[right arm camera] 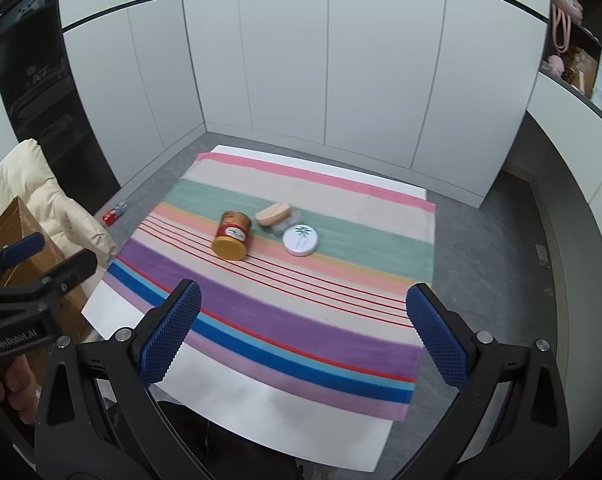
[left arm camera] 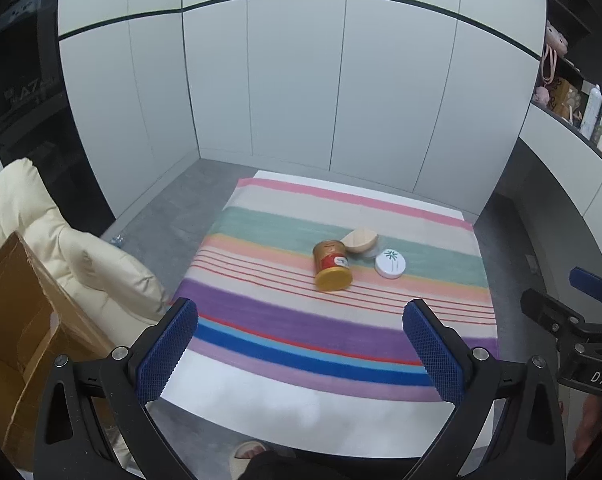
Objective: Organize objects
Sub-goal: 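Move both tools back toward the can and compact on the towel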
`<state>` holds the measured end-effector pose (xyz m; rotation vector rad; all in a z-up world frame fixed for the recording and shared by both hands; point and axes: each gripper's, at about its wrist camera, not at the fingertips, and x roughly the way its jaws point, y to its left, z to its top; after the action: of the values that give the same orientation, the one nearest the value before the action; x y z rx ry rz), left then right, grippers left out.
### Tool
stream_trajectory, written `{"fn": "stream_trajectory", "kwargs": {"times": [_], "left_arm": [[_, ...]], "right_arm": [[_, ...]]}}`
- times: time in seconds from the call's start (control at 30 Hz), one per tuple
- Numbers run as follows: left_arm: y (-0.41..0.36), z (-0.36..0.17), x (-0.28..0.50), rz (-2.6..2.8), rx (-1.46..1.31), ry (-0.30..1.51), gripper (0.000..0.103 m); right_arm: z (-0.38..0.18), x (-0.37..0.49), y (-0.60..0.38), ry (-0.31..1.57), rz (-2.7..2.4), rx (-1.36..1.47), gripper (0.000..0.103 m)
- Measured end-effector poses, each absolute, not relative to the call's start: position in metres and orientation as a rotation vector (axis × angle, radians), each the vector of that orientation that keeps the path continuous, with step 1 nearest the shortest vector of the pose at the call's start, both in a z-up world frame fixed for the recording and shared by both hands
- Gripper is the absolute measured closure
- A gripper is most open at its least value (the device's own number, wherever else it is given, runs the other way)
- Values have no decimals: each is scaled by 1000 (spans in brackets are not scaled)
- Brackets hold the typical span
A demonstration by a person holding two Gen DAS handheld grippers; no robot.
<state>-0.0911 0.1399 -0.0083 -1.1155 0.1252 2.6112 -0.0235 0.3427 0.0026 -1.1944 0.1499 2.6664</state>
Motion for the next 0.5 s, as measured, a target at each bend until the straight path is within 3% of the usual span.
{"fn": "stream_trajectory", "kwargs": {"times": [0.23, 0.5], "left_arm": [[172, -22, -105, 2577, -1096, 231, 1], [197, -71, -148, 2495, -1216, 278, 5]], "right_arm": [[-14, -24, 360, 104, 2616, -1200, 0], [-70, -65, 386, 140, 2533, -1300, 1]]}}
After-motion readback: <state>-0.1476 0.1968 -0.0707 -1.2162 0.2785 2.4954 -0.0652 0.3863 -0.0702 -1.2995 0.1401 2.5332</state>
